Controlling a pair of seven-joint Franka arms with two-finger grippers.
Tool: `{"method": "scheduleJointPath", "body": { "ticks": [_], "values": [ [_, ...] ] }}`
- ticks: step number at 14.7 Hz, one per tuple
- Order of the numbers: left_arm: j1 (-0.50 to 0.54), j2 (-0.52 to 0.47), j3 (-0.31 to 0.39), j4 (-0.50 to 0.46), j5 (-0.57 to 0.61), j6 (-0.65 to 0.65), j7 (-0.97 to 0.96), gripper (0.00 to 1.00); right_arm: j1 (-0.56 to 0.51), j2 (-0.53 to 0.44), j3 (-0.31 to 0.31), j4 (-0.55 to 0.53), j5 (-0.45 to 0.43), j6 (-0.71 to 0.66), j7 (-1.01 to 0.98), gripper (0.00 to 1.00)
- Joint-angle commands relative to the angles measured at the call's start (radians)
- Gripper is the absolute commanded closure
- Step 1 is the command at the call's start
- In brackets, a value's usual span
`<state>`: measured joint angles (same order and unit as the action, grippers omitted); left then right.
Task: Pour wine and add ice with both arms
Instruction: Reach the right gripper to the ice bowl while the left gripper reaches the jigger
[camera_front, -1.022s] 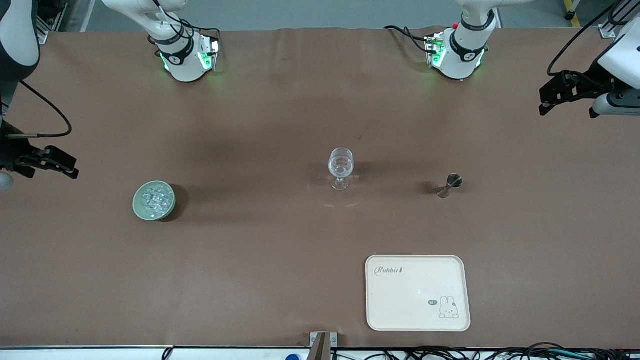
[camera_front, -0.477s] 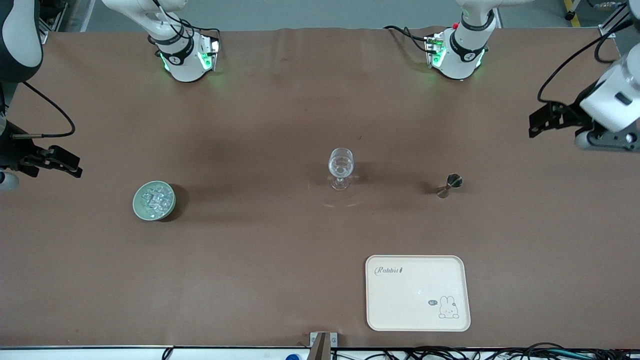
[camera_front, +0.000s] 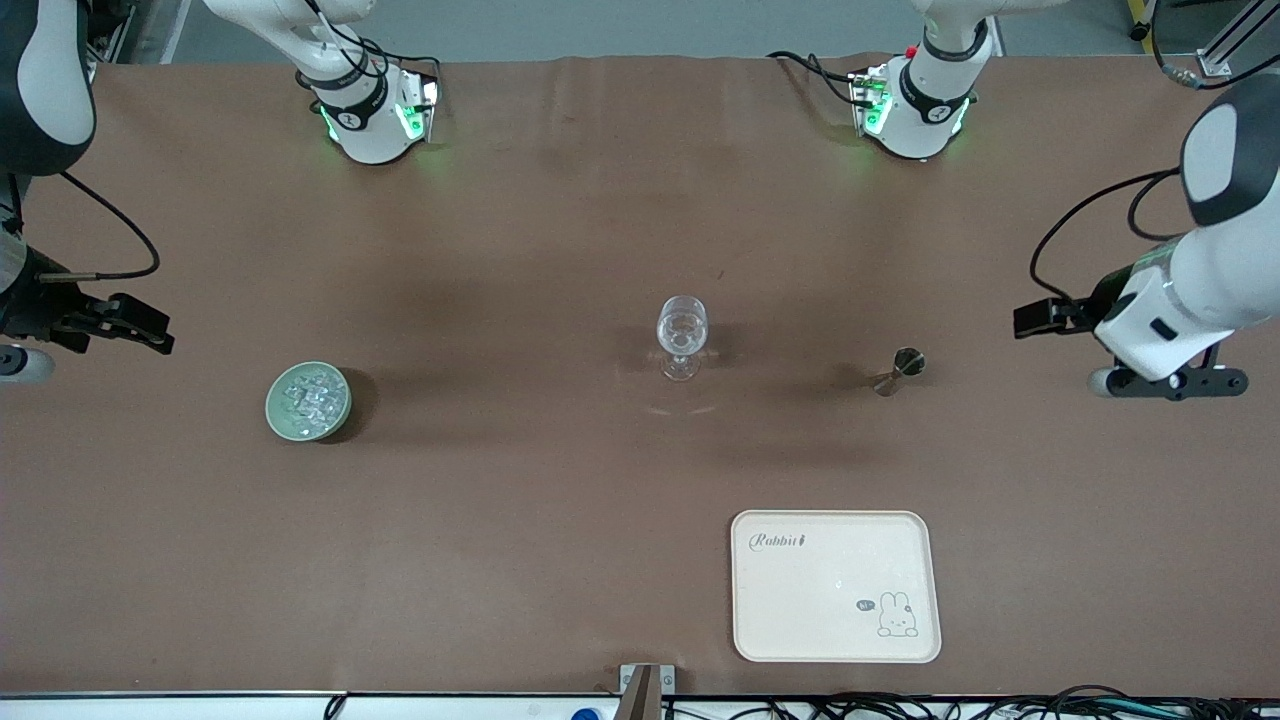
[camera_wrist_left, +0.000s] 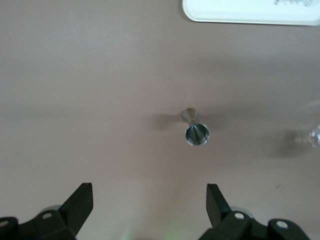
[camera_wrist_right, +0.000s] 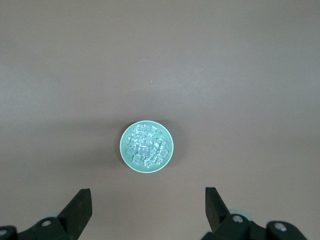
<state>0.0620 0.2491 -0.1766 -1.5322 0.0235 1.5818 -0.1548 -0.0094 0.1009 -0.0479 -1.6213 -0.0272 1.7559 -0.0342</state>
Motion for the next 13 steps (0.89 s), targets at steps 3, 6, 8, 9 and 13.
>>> {"method": "scheduleJointPath", "body": {
  "ticks": [3,6,8,9,13],
  "values": [
    [0.047,0.076,-0.004,0.004,-0.068,0.03,-0.142,0.0,-0.003,-0.03,0.005,-0.09,0.0,0.055,0.011,0.01],
    [0.097,0.114,-0.004,-0.048,-0.189,0.085,-0.228,0.01,-0.006,-0.038,0.005,-0.182,0.004,0.123,0.013,0.01],
    [0.143,0.145,-0.004,-0.084,-0.276,0.118,-0.261,0.01,0.0,-0.041,0.005,-0.262,0.004,0.2,0.011,0.01],
    [0.166,0.162,-0.004,-0.098,-0.351,0.122,-0.272,0.01,-0.001,-0.04,0.005,-0.302,0.004,0.233,0.011,0.01],
    [0.222,0.229,-0.004,-0.132,-0.486,0.122,-0.356,0.04,-0.003,-0.026,0.005,-0.443,0.004,0.427,0.013,0.02]
  ]
}}
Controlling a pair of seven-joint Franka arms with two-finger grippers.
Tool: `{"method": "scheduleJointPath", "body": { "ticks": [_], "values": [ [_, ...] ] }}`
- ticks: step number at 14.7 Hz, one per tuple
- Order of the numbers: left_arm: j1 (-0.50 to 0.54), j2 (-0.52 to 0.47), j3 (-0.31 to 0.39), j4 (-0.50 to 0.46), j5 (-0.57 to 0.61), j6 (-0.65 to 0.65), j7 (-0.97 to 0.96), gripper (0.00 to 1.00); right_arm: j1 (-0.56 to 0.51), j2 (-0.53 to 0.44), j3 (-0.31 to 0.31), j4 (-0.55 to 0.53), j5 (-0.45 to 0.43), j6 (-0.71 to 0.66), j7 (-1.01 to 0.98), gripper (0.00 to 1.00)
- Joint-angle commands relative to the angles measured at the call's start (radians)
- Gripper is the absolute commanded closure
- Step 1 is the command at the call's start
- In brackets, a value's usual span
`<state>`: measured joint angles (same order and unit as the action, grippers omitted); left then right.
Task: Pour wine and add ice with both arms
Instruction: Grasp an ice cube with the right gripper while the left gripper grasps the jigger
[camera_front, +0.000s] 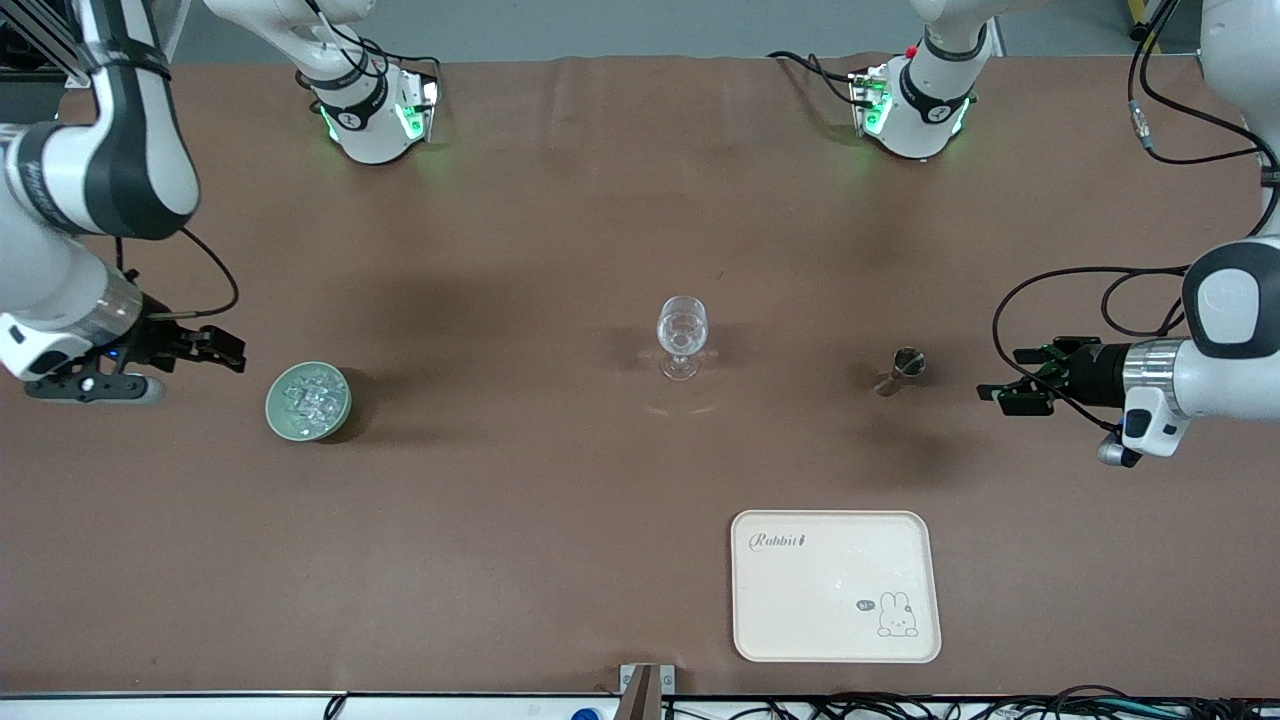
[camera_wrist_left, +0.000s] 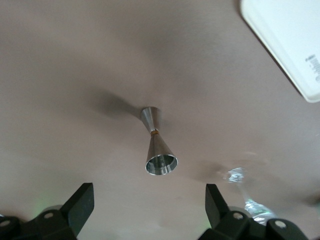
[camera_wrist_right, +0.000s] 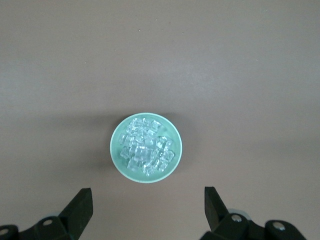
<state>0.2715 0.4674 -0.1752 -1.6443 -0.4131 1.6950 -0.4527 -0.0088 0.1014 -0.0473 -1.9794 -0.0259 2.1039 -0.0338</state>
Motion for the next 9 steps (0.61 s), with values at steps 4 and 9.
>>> {"method": "scheduleJointPath", "body": {
  "ticks": [4,9],
  "values": [
    [0.055,0.088,-0.006,-0.057,-0.197,0.015,-0.104,0.06,0.0,0.041,0.004,-0.133,0.004,0.18,0.012,0.03],
    [0.081,0.186,-0.006,-0.057,-0.321,0.015,-0.155,0.09,0.004,0.165,0.006,-0.13,0.014,0.269,0.012,0.03]
  ]
}}
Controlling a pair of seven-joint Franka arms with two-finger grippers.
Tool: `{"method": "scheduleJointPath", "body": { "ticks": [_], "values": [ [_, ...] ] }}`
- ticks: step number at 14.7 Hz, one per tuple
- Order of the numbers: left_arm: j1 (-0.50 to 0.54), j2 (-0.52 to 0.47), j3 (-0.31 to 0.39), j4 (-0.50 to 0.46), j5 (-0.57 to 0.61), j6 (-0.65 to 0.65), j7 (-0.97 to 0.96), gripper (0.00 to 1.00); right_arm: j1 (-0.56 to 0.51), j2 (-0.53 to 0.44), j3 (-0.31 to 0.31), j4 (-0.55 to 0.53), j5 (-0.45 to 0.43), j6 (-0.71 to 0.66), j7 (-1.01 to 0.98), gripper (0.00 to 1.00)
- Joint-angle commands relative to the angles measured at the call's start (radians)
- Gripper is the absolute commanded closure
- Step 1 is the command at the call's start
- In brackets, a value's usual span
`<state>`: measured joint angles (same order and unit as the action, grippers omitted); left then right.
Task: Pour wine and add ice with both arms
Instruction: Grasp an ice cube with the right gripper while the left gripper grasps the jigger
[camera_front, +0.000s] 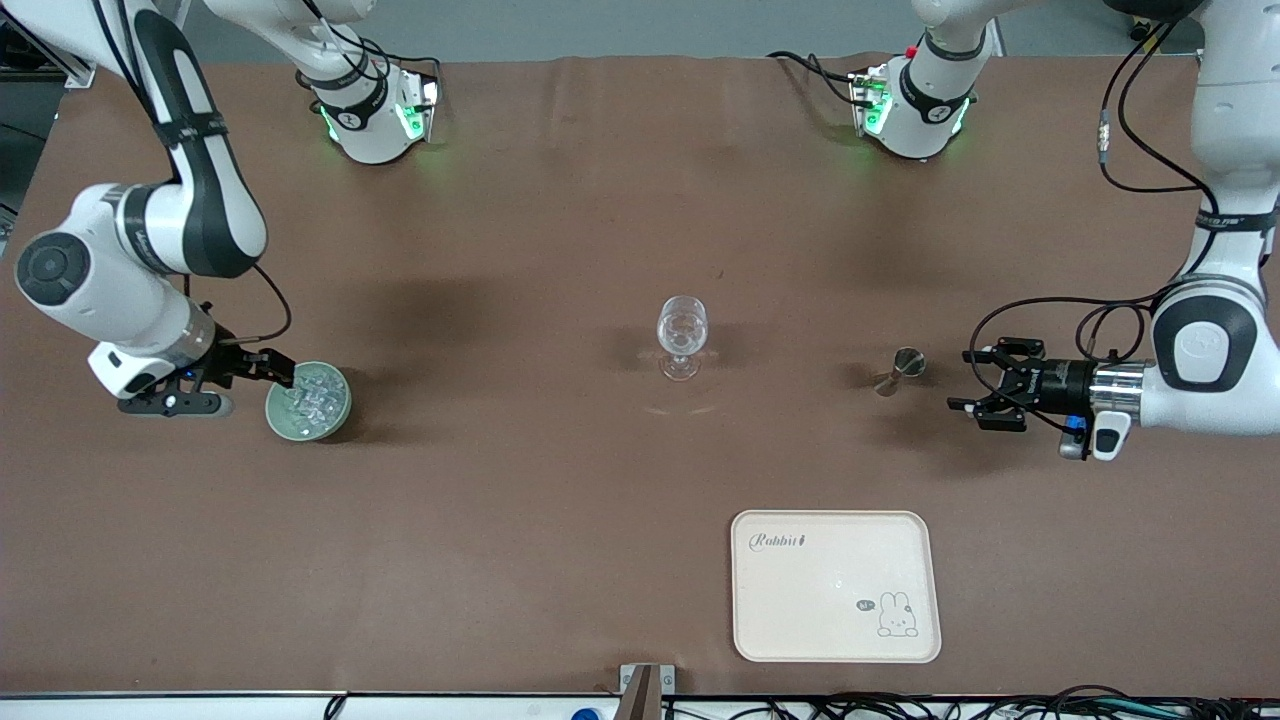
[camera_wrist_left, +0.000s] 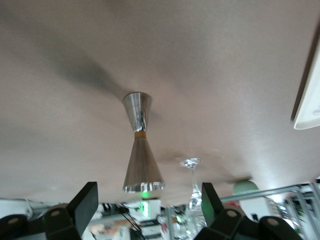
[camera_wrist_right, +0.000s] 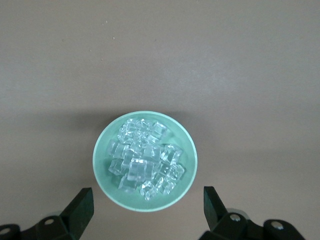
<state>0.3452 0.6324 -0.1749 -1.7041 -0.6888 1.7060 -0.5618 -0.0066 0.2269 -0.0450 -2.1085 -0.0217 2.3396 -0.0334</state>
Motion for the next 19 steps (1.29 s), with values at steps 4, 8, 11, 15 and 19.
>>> {"method": "scheduleJointPath", "body": {
  "ticks": [4,8,11,15,19],
  "values": [
    [0.018,0.079,-0.006,0.004,-0.095,0.018,-0.062,0.09,0.0,0.101,0.004,-0.002,0.011,0.086,0.015,0.05],
    [0.028,0.119,-0.006,0.003,-0.121,0.018,-0.078,0.1,0.03,0.118,0.005,-0.025,0.016,0.089,0.027,0.13],
    [0.032,0.133,-0.006,-0.012,-0.123,0.015,-0.079,0.12,0.031,0.124,0.004,-0.051,0.016,0.124,0.03,0.19],
    [0.028,0.133,-0.008,-0.046,-0.163,0.015,-0.079,0.14,0.028,0.126,0.004,-0.07,0.016,0.129,0.03,0.3],
    [0.023,0.15,-0.009,-0.054,-0.184,0.014,-0.066,0.2,0.027,0.126,0.004,-0.064,0.016,0.129,0.03,0.39]
  ]
}}
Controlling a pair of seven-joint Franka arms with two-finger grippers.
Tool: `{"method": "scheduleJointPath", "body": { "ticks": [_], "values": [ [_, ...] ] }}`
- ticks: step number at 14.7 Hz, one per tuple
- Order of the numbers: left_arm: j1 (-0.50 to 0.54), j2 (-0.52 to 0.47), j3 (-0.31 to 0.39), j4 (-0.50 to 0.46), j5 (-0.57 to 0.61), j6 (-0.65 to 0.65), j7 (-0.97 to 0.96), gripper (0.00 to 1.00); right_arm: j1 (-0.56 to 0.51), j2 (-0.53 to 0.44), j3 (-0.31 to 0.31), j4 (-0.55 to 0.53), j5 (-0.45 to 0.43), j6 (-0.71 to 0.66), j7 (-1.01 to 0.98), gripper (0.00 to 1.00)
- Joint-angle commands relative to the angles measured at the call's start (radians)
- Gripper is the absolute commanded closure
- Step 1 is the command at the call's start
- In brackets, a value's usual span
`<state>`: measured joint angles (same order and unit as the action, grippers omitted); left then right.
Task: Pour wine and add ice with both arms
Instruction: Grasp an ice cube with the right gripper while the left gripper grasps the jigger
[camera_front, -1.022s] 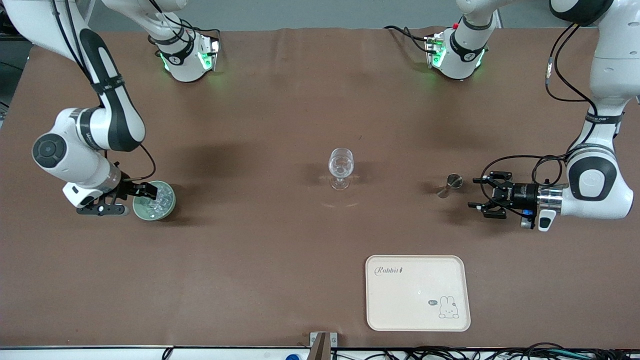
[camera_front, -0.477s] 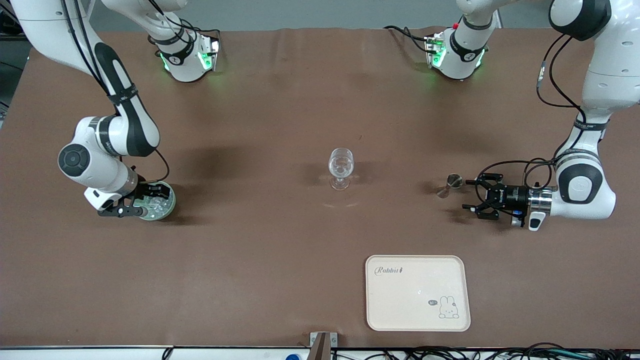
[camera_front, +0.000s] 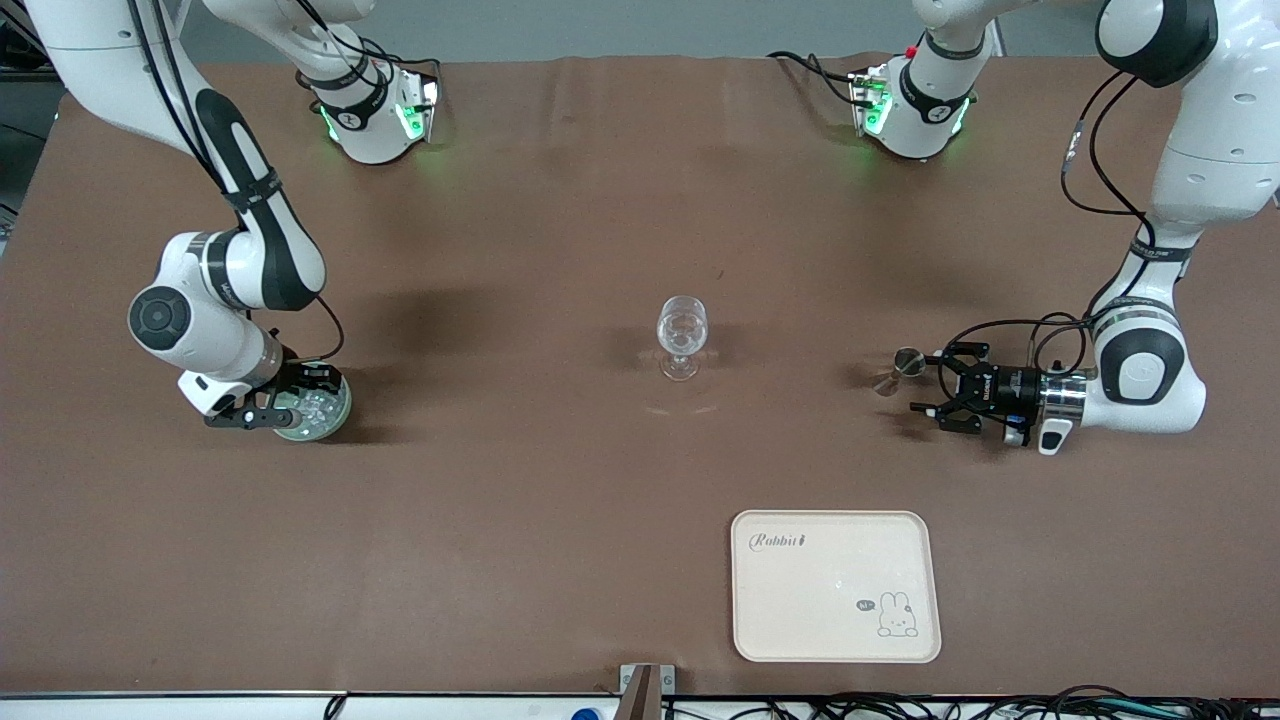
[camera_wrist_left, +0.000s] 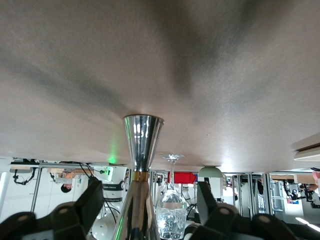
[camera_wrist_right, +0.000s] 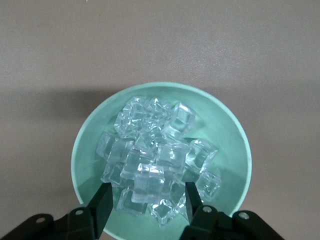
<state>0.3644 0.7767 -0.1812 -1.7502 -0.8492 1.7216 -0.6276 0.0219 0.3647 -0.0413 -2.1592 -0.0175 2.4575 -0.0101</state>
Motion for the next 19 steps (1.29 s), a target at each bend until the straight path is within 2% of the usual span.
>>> {"method": "scheduleJointPath", "body": {
  "ticks": [1,2,3,5,13,16,19],
  "values": [
    [0.001,0.007,-0.003,-0.008,-0.024,-0.002,0.0,0.21,0.0,-0.012,0.001,-0.011,0.011,0.012,0.009,0.54],
    [-0.001,0.007,-0.003,-0.008,-0.024,-0.002,0.002,0.23,0.0,-0.012,0.001,-0.008,0.011,0.012,0.009,0.72],
    [-0.001,0.016,-0.006,-0.008,-0.024,-0.002,0.005,0.24,0.0,-0.012,0.001,-0.007,0.014,0.014,0.009,0.84],
    [-0.001,0.027,-0.011,-0.008,-0.025,-0.002,0.011,0.26,-0.003,-0.012,0.0,-0.005,0.056,0.015,0.009,0.93],
    [-0.002,0.035,-0.014,-0.008,-0.044,-0.007,0.014,0.43,-0.005,-0.035,-0.003,0.036,0.071,-0.005,0.004,0.94],
    [-0.002,0.036,-0.014,-0.008,-0.045,-0.007,0.014,0.45,-0.017,-0.058,-0.006,0.087,0.062,-0.037,-0.01,0.97],
    [-0.004,0.042,-0.014,-0.008,-0.045,-0.008,0.014,0.46,-0.031,-0.067,-0.008,0.171,0.057,-0.135,-0.011,0.98]
  ]
}}
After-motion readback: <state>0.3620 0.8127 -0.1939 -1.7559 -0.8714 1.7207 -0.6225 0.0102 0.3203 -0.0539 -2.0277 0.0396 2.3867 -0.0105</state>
